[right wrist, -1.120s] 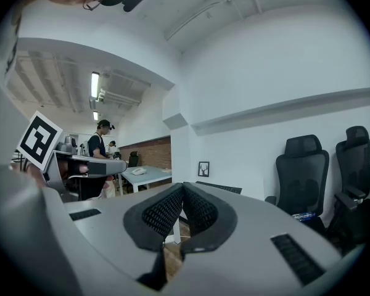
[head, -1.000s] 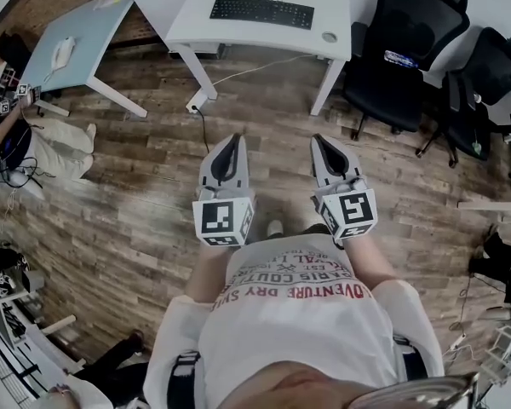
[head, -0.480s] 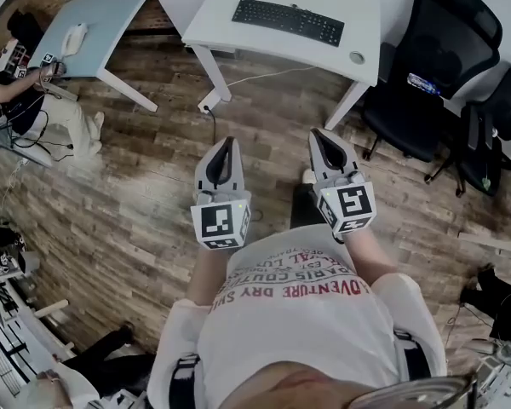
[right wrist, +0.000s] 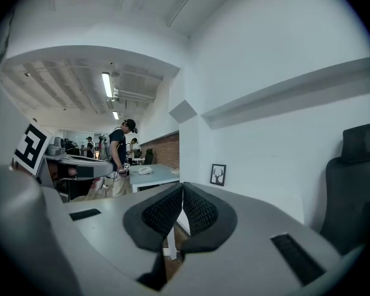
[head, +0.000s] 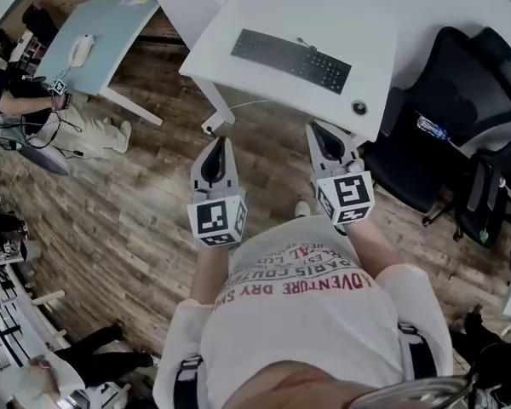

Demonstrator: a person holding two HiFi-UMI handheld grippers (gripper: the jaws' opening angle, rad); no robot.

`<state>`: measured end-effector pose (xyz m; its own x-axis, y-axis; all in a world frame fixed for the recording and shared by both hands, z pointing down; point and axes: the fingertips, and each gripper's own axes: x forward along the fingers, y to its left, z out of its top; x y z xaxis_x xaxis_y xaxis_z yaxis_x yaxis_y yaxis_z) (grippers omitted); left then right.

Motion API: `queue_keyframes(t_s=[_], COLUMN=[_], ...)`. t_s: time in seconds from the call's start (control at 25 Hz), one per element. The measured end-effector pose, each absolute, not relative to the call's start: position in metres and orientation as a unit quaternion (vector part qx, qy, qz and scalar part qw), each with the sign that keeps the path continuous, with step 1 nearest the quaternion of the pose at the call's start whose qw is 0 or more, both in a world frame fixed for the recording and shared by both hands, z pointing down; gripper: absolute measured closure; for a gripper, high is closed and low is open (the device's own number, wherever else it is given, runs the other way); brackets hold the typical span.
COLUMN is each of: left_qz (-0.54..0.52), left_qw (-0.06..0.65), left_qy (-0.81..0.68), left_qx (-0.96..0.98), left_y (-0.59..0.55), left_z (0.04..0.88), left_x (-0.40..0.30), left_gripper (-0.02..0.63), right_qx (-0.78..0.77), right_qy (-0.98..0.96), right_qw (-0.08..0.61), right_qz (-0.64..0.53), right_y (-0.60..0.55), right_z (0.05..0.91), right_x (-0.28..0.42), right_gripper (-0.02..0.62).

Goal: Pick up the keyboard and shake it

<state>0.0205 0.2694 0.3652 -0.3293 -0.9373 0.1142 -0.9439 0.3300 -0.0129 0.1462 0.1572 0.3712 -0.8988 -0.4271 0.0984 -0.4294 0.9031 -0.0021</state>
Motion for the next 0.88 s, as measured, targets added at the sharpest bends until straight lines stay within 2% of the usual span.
queue_keyframes(t_s=[0.36, 0.88], left_qz=[0.041, 0.073], left_qw=[0.054, 0.059], left_qy=[-0.8, -0.699], left_qx=[0.597, 0.709], left_y=[0.148, -0.029], left_z=[0.379, 0.403], left_x=[0.022, -0.044], left_gripper=[0.578, 0.578], right_qx=[0.234, 0.389], right_qy=[-0.969, -0.913], right_qw=[0.068, 0.093], right_qz=[0.03, 0.079], right_y=[0.043, -0.089], right_z=[0.397, 0.431], right_x=[0.145, 0.117], right_gripper=[0.57, 0.569])
